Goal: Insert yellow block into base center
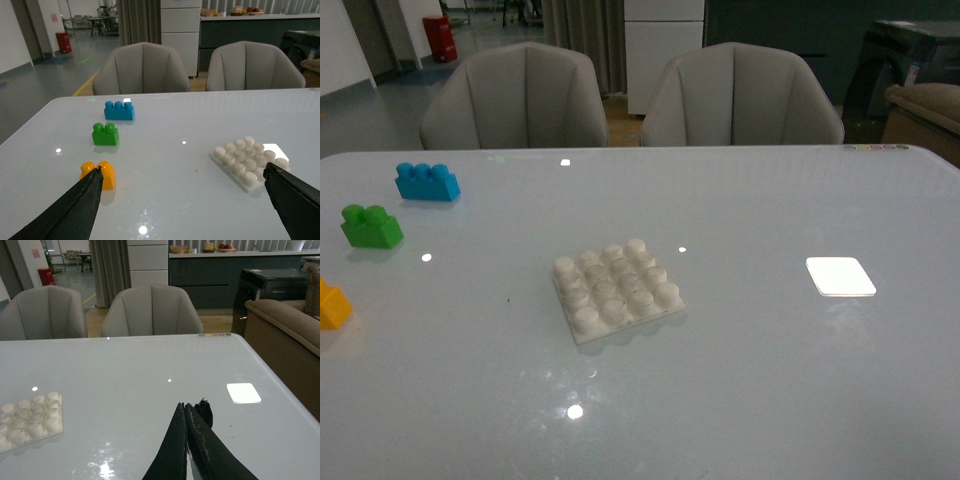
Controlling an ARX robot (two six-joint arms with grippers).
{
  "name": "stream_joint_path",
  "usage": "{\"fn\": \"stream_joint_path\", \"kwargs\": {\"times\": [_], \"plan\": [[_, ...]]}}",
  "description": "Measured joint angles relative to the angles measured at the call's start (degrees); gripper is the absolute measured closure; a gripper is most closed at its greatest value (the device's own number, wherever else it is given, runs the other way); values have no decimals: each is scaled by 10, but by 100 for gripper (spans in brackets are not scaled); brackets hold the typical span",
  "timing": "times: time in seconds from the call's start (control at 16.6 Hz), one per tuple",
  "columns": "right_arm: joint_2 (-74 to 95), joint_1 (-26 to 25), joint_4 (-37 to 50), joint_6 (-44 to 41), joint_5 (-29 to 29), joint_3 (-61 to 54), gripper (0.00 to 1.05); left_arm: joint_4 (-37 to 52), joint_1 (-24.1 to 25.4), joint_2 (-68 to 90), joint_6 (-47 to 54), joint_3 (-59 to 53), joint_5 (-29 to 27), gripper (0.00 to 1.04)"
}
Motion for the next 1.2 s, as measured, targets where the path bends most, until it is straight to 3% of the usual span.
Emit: {"fn": "stream_joint_path", "kwargs": {"times": [0.54,1.2], "plan": [[-114,0,-53,0,0,-49,103,0,0,0,0,0,0,7],[-237,0,-177,0,0,-49,103,0,0,0,0,0,0,7]]}}
